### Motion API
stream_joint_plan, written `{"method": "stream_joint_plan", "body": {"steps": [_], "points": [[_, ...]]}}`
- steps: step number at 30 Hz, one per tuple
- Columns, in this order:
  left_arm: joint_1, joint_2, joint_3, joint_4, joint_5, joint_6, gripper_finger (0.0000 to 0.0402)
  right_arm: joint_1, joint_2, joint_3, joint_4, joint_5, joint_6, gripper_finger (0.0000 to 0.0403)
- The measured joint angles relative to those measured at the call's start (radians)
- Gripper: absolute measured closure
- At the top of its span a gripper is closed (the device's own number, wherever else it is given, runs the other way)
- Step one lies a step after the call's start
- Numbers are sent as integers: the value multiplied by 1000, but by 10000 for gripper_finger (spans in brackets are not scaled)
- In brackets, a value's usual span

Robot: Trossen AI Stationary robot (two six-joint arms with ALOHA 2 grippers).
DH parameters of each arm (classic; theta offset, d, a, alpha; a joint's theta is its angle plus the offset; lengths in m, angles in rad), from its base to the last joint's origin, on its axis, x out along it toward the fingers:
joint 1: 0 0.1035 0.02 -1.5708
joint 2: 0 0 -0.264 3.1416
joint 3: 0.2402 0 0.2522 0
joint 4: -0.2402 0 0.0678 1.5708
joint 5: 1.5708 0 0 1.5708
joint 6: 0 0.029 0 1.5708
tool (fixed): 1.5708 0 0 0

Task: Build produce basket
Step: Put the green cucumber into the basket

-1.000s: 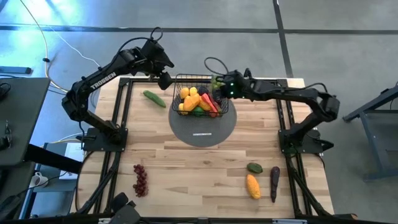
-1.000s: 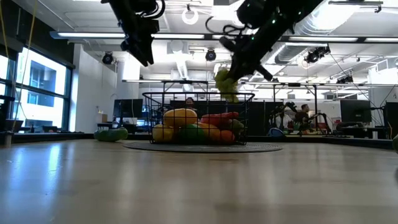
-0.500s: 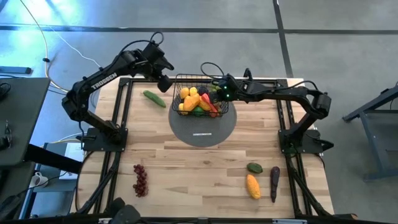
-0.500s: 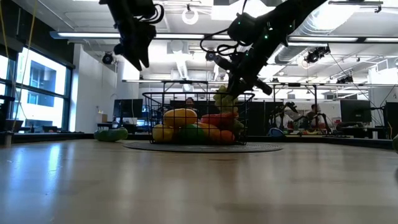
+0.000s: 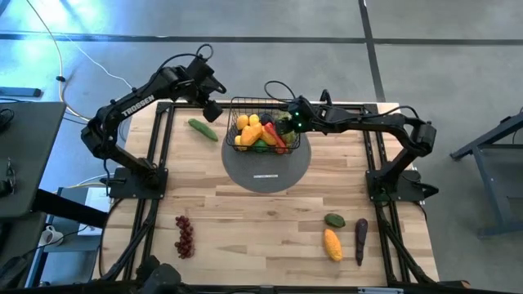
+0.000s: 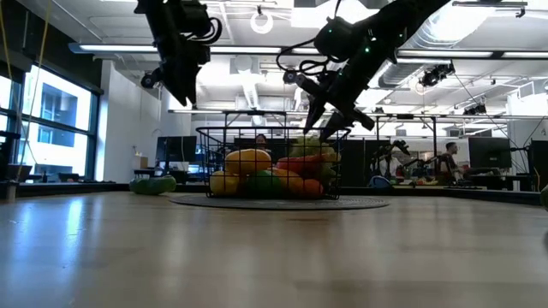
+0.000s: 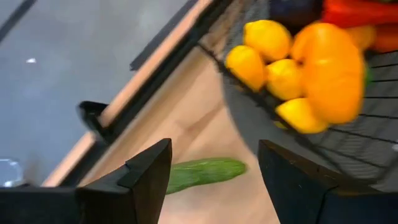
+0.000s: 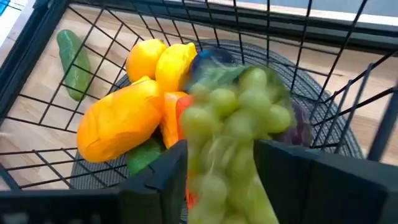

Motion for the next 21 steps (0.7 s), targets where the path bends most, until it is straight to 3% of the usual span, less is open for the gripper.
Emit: {"method": "stream_joint_plan", "body": {"steps": [9,21], "points": [[105,0,0,-28,12,110,174,-11,-90,0,2,-5,-2,213],[126,0,0,-40,10,565,174,-24,-177,1,0,-1,-70,212]]}}
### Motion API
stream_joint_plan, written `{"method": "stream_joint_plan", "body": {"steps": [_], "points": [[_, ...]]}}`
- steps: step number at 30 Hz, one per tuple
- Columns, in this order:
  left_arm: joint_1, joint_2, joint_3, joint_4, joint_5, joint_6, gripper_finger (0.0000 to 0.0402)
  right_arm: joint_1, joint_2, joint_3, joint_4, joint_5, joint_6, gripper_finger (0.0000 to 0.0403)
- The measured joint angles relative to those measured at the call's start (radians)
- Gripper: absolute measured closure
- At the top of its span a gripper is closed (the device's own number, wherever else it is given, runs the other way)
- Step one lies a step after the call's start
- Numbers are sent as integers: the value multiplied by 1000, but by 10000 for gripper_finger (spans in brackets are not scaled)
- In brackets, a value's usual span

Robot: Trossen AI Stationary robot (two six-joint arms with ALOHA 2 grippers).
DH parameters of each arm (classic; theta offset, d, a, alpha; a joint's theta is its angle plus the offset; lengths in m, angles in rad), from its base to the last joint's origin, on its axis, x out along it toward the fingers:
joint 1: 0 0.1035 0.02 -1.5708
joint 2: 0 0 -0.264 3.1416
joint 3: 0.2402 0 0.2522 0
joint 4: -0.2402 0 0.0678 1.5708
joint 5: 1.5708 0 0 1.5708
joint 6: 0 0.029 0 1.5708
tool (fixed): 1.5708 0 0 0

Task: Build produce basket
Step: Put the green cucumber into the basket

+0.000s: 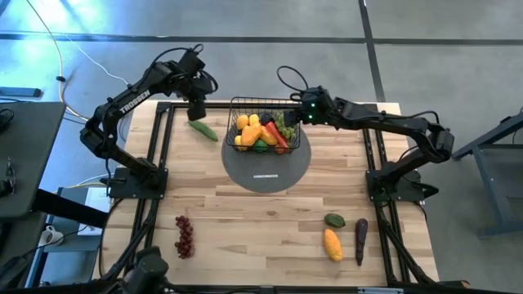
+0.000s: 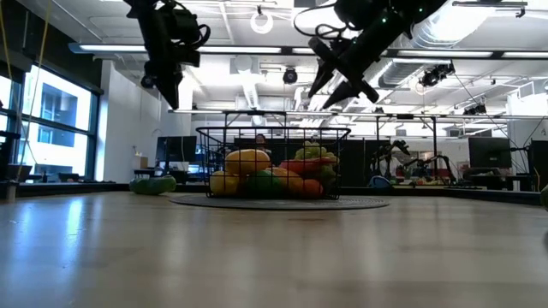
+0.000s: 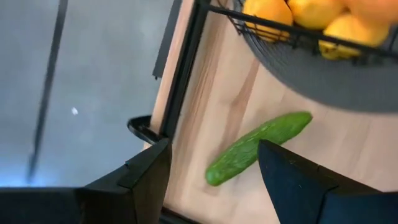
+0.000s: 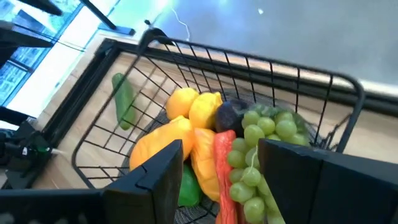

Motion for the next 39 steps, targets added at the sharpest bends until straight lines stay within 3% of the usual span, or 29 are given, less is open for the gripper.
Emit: {"method": "stream_joint_plan", "body": {"steps": [4,14,22,28,39], "points": [[0,0,0,-20,0,127,174,-5,-18,0,-2,-3,-53,212],[-26,0,0,-86,51,208,174,-77,-32,0,-14,-66,-173,213],[-109,20,0,-87,47,233,174,-142,-32,0,-15,-147,-211,213],[-168,116,0,-82,-77,379,174,-175,-32,0,-15,-184,-217,213],[-176,273,0,-120,-129,290,174,-183,-32,0,-24,-225,-261,213]]}}
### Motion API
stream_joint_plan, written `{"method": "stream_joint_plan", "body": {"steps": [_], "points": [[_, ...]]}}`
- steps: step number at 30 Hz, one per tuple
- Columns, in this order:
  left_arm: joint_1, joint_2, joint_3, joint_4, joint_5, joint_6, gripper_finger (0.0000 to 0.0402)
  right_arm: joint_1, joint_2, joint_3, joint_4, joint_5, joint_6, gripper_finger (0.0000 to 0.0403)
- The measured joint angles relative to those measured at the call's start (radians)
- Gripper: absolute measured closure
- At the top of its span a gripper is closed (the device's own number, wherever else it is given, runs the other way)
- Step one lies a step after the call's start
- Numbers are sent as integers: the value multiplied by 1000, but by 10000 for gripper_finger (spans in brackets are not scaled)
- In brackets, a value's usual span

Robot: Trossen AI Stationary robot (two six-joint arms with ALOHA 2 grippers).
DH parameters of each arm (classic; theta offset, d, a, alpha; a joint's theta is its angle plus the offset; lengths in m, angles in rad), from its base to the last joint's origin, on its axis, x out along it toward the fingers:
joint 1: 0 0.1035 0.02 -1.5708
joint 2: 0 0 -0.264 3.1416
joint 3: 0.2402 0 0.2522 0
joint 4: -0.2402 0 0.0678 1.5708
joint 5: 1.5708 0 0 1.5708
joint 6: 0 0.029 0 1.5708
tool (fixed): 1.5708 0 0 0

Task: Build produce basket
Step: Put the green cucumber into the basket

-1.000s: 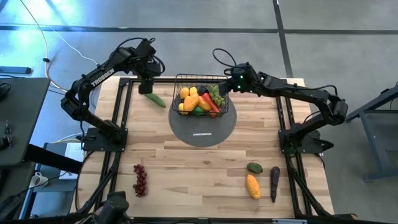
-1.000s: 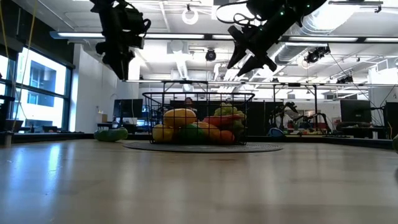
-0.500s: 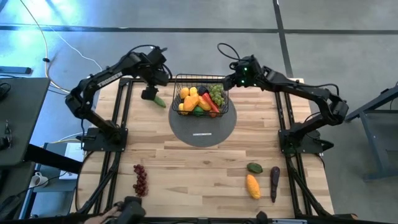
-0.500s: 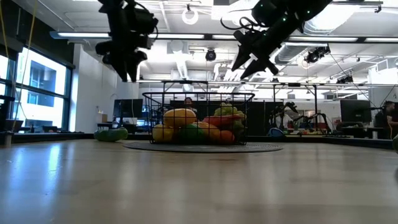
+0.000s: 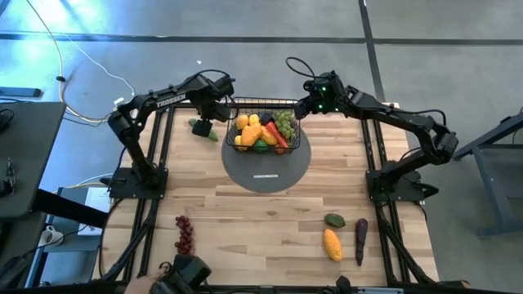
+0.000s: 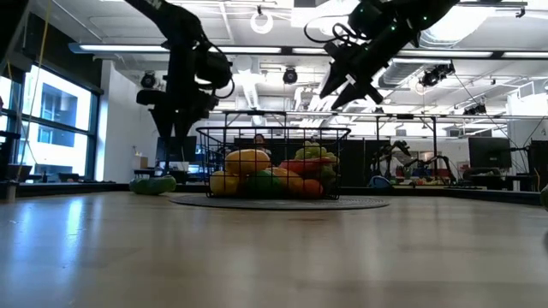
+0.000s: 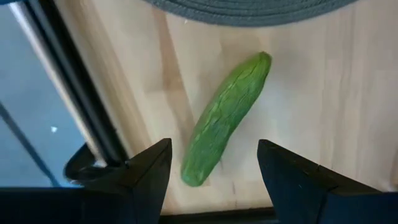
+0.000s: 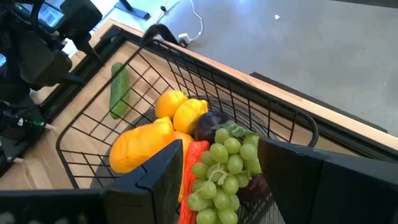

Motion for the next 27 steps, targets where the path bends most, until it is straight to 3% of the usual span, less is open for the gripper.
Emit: {"method": "stream_joint_plan", "body": {"steps": [6,22,27], "points": [[5,39,0,-26,21,-142,174,0,0,0,-39,0,-11,213],[95,51,0,-77,21,-1252,174,0,0,0,-47,1,-14,213],[111,51,0,-76,72,-1493,174,0,0,0,-46,1,-23,213]]}}
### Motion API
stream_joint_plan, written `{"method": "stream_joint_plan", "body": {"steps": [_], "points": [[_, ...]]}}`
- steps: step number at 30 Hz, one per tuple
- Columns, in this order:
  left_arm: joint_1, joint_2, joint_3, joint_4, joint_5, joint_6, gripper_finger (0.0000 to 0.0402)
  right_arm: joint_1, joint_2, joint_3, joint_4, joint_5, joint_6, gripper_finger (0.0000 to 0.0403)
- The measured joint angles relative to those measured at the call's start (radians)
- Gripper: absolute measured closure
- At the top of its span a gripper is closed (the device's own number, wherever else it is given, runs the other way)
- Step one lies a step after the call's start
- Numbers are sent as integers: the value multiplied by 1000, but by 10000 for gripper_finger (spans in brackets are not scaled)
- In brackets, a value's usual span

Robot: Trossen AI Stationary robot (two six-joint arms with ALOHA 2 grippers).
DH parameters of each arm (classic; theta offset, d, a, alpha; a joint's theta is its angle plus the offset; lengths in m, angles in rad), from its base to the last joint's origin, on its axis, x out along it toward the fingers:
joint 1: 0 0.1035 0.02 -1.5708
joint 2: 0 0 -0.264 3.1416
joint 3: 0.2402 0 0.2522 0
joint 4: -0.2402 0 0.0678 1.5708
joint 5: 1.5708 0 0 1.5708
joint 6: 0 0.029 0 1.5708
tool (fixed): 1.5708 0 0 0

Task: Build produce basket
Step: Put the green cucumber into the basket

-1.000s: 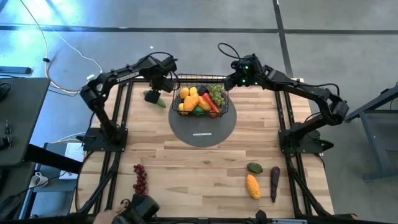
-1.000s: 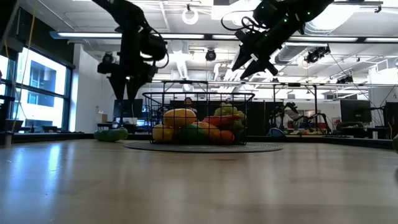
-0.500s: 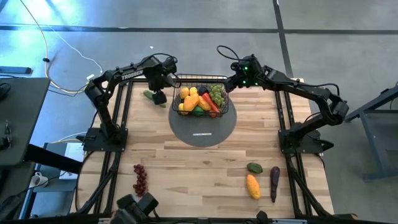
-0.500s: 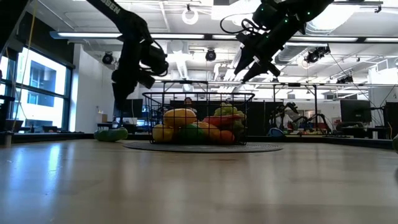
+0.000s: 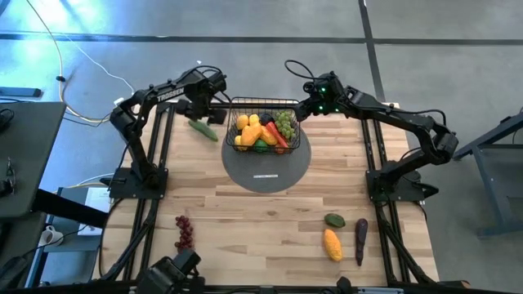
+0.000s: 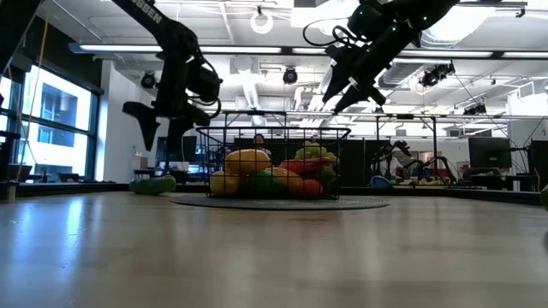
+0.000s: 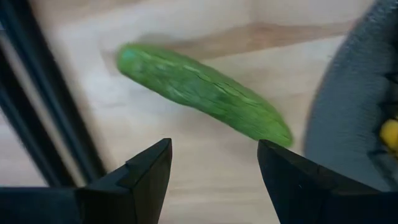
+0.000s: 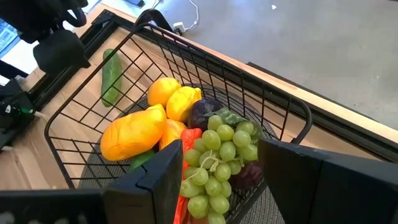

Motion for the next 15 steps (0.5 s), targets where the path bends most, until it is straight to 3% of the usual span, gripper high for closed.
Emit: {"method": "stream_joint_plan", "body": {"steps": [4,15], "points": [[1,0,0,3,62,-21,174,0,0,0,0,0,-6,213],[9,0,0,36,32,-26,174,0,0,0,0,5,12,213]]}}
